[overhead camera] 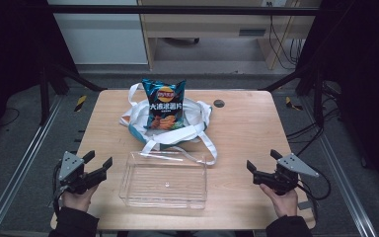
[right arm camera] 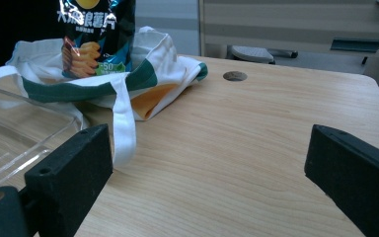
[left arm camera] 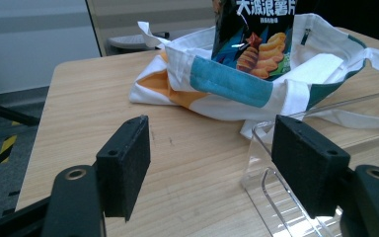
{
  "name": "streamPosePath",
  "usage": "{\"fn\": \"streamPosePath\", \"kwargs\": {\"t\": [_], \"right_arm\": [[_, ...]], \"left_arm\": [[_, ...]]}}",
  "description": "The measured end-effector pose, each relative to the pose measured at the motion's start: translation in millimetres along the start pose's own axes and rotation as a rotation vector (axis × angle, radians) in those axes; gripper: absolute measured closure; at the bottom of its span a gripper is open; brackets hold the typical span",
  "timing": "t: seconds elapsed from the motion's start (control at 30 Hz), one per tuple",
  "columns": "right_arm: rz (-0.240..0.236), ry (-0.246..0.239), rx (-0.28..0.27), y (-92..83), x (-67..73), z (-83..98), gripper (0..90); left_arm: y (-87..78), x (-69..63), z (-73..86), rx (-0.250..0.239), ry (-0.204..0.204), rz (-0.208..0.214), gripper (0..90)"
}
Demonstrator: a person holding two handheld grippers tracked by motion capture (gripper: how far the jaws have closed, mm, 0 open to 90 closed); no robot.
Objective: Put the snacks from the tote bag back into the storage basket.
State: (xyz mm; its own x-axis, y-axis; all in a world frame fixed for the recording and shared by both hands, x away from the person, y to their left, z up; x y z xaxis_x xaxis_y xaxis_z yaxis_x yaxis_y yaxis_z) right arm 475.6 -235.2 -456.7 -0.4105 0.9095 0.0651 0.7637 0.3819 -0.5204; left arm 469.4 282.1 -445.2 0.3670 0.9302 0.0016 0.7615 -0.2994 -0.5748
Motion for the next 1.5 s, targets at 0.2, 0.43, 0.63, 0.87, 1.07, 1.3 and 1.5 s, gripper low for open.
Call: {"fn": "streamPosePath", "kwargs": {"t": [0.2, 0.43, 0.63, 0.87, 1.07, 1.3, 1.5], "right_arm": [[-0.001, -0.001, -0.004, -1.1, 0.2, -0.2, 4.6], [0.0, 0.0, -0.005, -1.2, 0.2, -0.6, 4.6], [0.008, -0.021, -0.011, -3.1, 2.5, -3.2, 4.6], [0.005, -0.047, -0.005, -0.2, 6.8, -5.4, 4.8], [0.006, -0.055, -0.004, 1.9, 8.0, -7.1, 4.8], [0.007, -0.062, -0.004, 2.9, 8.9, -8.2, 4.7], [0.006, -0.064, 0.004, 4.2, 9.5, -7.5, 4.8]], "left_arm": [[-3.7, -1.0, -2.0, -0.013, 0.001, 0.004, 29.7], [-5.3, -3.9, -4.6, -0.015, 0.007, 0.023, 29.2], [-7.4, -5.6, -8.9, -0.02, 0.01, 0.031, 28.7], [-9.9, -6.3, -16.5, -0.03, 0.009, 0.04, 27.4], [-12.4, -10.5, -26.1, -0.039, 0.02, 0.052, 26.7], [-11.1, -14.5, -36.0, -0.027, 0.028, 0.067, 25.2], [-7.8, -17.3, -46.0, -0.024, 0.044, 0.08, 25.2]]}}
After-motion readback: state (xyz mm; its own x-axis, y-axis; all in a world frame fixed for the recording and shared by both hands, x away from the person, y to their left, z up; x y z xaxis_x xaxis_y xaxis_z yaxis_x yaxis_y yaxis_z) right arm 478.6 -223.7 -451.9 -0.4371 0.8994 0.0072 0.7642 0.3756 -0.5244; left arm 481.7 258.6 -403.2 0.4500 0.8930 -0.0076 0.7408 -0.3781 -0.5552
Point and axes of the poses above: each handheld gripper's, and its own axes: y roughly forward along the jaws, z roughly out of its underside, x roughly to its left, the point moved 6 cm from there along y, roughly forward along the jaws, and after that the axes turned 15 degrees about x, right-handed, at the moved point
